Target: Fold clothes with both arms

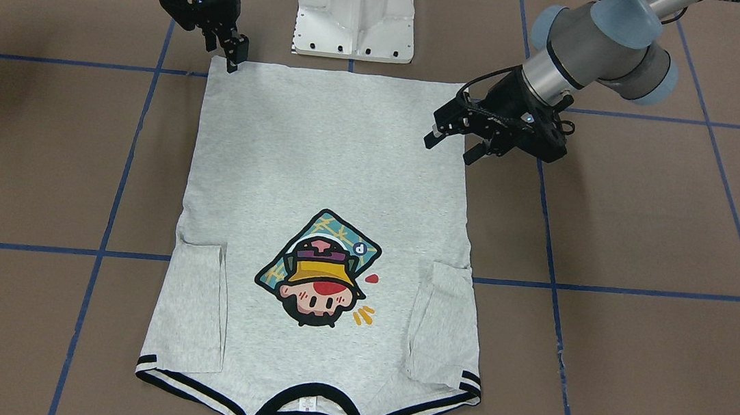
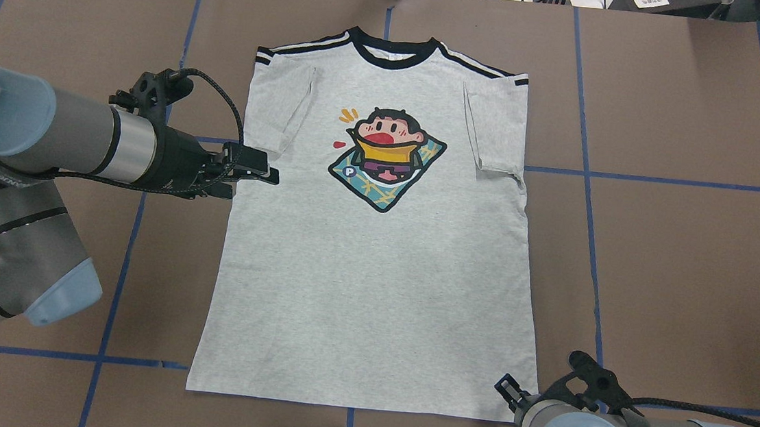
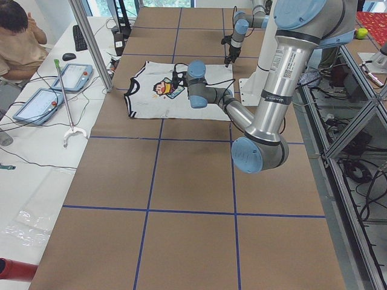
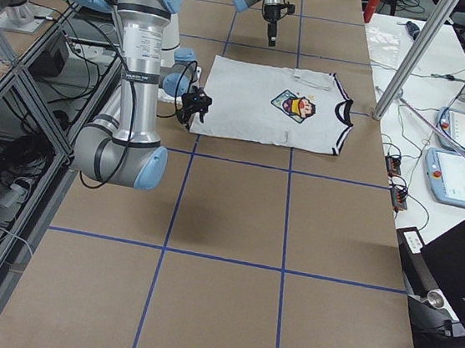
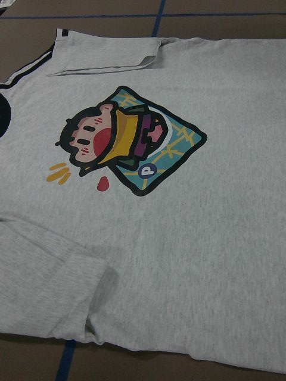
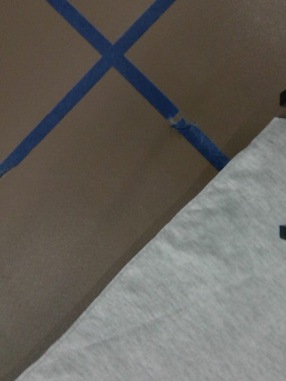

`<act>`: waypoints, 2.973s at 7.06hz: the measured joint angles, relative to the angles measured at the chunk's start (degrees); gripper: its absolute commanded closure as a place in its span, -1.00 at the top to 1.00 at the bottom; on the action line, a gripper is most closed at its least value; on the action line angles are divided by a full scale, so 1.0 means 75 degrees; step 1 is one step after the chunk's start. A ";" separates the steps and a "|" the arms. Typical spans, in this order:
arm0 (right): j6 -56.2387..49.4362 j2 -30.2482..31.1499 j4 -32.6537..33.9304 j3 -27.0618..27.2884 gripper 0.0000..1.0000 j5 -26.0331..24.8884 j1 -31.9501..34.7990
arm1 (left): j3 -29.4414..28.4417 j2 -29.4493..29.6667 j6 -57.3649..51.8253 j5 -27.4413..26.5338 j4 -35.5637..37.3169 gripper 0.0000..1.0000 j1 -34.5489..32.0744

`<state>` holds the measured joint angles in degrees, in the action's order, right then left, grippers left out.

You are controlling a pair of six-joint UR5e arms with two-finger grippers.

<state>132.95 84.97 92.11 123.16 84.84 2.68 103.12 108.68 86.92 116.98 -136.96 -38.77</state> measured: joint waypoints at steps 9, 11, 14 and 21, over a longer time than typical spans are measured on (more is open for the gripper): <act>0.0015 0.0090 0.0011 0.0012 -1.00 -0.0038 0.0017 | 0.0034 0.0005 -0.0008 0.0000 0.0003 0.99 -0.0010; 0.0016 0.0102 0.0012 0.0027 -1.00 -0.0034 0.0018 | 0.0115 -0.0005 -0.0001 0.0000 0.0004 0.98 -0.0010; 0.0026 0.0098 0.0030 0.0072 -0.06 -0.0021 0.0025 | 0.0193 -0.0031 0.0000 0.0000 0.0004 0.99 -0.0018; 0.0032 0.0212 0.0068 0.0044 0.24 -0.0070 -0.0011 | 0.0196 -0.0030 0.0000 0.0000 0.0009 0.98 0.0001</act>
<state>133.19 86.56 92.62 123.49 84.32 2.60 104.59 108.46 86.92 116.98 -136.89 -38.76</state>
